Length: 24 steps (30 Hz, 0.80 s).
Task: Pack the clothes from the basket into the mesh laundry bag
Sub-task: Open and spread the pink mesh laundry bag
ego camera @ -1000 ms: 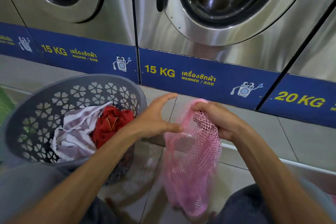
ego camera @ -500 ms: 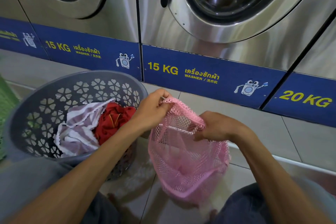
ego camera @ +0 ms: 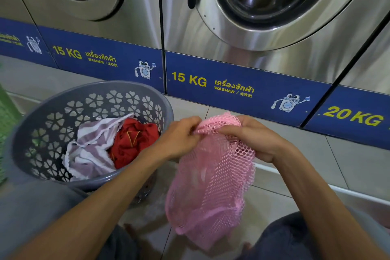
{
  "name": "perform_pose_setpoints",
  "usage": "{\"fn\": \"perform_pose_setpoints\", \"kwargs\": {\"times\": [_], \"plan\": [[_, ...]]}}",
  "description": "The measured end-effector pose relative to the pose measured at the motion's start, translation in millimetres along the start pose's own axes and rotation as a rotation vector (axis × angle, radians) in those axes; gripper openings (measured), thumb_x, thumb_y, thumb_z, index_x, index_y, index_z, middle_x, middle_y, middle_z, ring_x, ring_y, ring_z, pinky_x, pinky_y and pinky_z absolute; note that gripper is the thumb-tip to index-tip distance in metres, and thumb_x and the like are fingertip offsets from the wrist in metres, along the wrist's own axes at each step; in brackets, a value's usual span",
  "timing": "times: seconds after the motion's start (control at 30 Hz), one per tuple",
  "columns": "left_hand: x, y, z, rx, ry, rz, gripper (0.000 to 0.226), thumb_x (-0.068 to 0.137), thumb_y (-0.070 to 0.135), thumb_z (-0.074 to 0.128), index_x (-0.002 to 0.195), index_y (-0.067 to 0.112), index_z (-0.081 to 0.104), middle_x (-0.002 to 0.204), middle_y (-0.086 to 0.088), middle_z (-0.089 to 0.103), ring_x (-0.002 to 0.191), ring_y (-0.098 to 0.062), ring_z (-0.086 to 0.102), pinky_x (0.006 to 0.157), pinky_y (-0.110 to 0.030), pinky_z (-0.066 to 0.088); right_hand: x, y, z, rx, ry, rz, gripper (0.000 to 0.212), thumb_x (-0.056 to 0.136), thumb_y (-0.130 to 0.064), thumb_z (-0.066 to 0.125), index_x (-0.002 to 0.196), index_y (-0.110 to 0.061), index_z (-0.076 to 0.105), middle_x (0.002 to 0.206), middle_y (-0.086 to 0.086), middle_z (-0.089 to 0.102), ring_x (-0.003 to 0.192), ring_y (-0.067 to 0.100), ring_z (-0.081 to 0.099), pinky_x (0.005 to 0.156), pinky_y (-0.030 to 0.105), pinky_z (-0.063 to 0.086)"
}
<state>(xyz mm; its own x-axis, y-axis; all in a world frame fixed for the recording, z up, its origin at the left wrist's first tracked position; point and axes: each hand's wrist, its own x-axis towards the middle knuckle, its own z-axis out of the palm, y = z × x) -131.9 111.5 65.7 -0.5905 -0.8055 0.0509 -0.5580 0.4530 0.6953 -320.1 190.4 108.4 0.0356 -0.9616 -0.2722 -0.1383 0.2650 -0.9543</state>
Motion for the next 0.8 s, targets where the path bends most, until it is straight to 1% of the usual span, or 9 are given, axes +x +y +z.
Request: {"fn": "perform_pose_setpoints", "kwargs": {"times": [0.03,0.1,0.17,0.23,0.37,0.5,0.67,0.73,0.8], "plan": [[1.5,-0.3,-5.2,-0.032,0.067,-0.005,0.011,0.096,0.029,0.057,0.102,0.022,0.063,0.096,0.002,0.070,0.090,-0.019,0.067,0.081,-0.040,0.056,-0.2,0.6,-2.6,-0.052,-0.012,-0.002,0.020,0.090,-0.014,0.074,0.110,-0.012,0.073,0.099,0.012,0.080,0.086,0.027,0.077,0.077,0.037,0.062],[1.4,3.3,-13.7,-0.070,0.188,0.004,0.015,0.097,0.012,0.053,0.104,0.021,0.063,0.094,0.003,0.069,0.086,-0.017,0.065,0.075,-0.036,0.052,3.2,4.4,-5.1,-0.322,0.056,0.055,0.045,0.080,-0.028,0.085,0.117,-0.019,0.063,0.106,0.009,0.077,0.095,0.030,0.076,0.086,0.047,0.062],[-0.8,6.9,-18.2,-0.103,0.247,0.013,0.020,0.095,0.009,0.052,0.105,0.020,0.065,0.095,0.004,0.070,0.086,-0.013,0.066,0.075,-0.033,0.051,5.9,6.2,-1.0,-0.655,0.085,0.093,0.038,0.082,-0.032,0.081,0.113,-0.020,0.063,0.105,0.005,0.074,0.096,0.026,0.073,0.091,0.048,0.059],[-1.3,5.9,-19.4,-0.106,0.227,-0.007,0.021,0.092,0.010,0.059,0.106,0.021,0.070,0.097,0.007,0.073,0.089,-0.008,0.067,0.078,-0.026,0.052,8.5,8.9,3.7,-0.725,0.005,0.131,0.021,0.090,-0.031,0.071,0.106,-0.017,0.073,0.103,0.005,0.077,0.095,0.026,0.073,0.093,0.046,0.057],[-3.6,-1.2,-24.6,-0.091,0.057,-0.030,0.042,0.081,0.023,0.081,0.120,0.026,0.067,0.120,0.012,0.068,0.113,-0.004,0.059,0.098,-0.026,0.046,13.2,2.1,4.8,-0.437,-0.019,0.156,0.018,0.094,-0.020,0.067,0.102,-0.008,0.078,0.094,0.013,0.079,0.082,0.027,0.073,0.079,0.047,0.059],[-8.3,-17.7,-36.1,-0.137,0.083,-0.101,0.054,0.077,0.032,0.084,0.126,0.033,0.063,0.134,0.013,0.061,0.125,-0.006,0.052,0.107,-0.031,0.040,28.2,-19.9,3.6,0.020,0.076,0.206,0.018,0.098,-0.009,0.058,0.100,0.002,0.072,0.070,0.009,0.074,0.047,0.016,0.066,0.046,0.023,0.052],[3.4,-65.0,-57.7,-0.140,0.359,-0.195,0.024,0.082,0.019,0.073,0.103,0.028,0.069,0.110,0.008,0.072,0.103,-0.012,0.066,0.100,-0.035,0.051,51.1,-20.8,2.9,0.354,0.167,0.233,0.016,0.098,-0.017,0.056,0.093,-0.006,0.067,0.072,0.008,0.068,0.054,0.020,0.063,0.053,0.028,0.056],[14.5,-87.1,-61.3,0.012,0.306,-0.289,0.025,0.082,0.017,0.072,0.107,0.022,0.068,0.111,0.004,0.070,0.099,-0.015,0.064,0.094,-0.026,0.049,55.4,-18.5,8.1,0.384,0.171,0.211,0.015,0.098,-0.019,0.060,0.097,-0.005,0.068,0.074,0.009,0.069,0.055,0.020,0.065,0.052,0.029,0.058],[26.8,-112.2,-56.4,0.212,0.155,-0.386,0.040,0.077,0.026,0.073,0.116,0.021,0.062,0.118,-0.004,0.068,0.104,-0.023,0.063,0.091,-0.029,0.049,55.6,-13.3,15.0,0.352,0.151,0.205,0.017,0.095,-0.018,0.067,0.100,-0.001,0.069,0.075,0.012,0.072,0.055,0.022,0.068,0.054,0.031,0.060]]}}
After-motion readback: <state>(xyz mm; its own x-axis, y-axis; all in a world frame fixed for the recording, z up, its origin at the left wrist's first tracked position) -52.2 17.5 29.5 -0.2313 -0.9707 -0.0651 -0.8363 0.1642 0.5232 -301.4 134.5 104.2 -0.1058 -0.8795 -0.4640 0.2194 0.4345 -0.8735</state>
